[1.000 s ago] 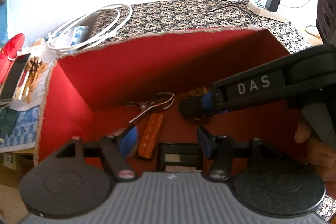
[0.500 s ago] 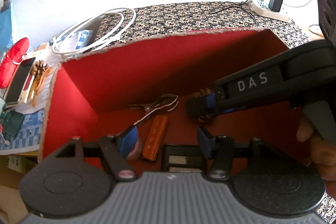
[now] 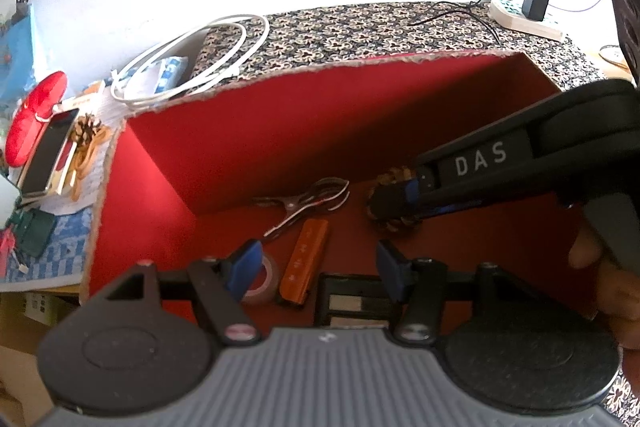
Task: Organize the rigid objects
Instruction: 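Lower the hole punch into the red box and open the right gripper, then raise the right gripper out of the red box and move it aside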
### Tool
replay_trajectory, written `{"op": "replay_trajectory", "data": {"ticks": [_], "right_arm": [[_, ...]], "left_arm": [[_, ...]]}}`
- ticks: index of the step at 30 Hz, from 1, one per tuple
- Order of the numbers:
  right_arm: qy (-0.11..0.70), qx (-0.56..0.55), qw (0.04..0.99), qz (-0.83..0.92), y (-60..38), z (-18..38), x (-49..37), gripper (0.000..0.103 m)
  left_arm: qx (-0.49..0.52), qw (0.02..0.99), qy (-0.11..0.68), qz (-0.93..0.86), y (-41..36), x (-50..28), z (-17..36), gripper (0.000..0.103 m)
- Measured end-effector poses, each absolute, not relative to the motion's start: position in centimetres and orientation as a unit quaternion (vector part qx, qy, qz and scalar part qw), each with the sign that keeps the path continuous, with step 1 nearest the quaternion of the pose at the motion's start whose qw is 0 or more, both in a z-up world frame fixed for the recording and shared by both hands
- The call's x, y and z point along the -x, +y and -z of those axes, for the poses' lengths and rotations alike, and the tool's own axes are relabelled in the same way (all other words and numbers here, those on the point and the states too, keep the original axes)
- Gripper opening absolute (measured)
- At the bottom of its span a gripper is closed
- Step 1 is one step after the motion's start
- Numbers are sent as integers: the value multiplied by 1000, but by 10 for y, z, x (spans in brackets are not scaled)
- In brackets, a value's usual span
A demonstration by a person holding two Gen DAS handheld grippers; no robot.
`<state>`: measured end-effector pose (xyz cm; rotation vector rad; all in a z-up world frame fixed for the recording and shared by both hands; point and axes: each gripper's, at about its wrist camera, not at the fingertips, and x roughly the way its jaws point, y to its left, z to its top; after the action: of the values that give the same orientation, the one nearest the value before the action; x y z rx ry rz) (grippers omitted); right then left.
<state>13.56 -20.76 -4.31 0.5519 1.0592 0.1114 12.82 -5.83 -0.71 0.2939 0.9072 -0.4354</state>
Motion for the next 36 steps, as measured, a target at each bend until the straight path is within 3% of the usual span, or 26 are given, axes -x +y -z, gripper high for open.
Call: {"op": "replay_trajectory", "data": {"ticks": [19,36], "right_arm": [[473,-245,845,-36,-205,38,-130,12],[445,-242,861,-46,-204,34,-126,12]], "left_arm": [[-161,872,421,191,-62,-125,7,58],[-206,873,423,131,-75,-123,15,65]]}}
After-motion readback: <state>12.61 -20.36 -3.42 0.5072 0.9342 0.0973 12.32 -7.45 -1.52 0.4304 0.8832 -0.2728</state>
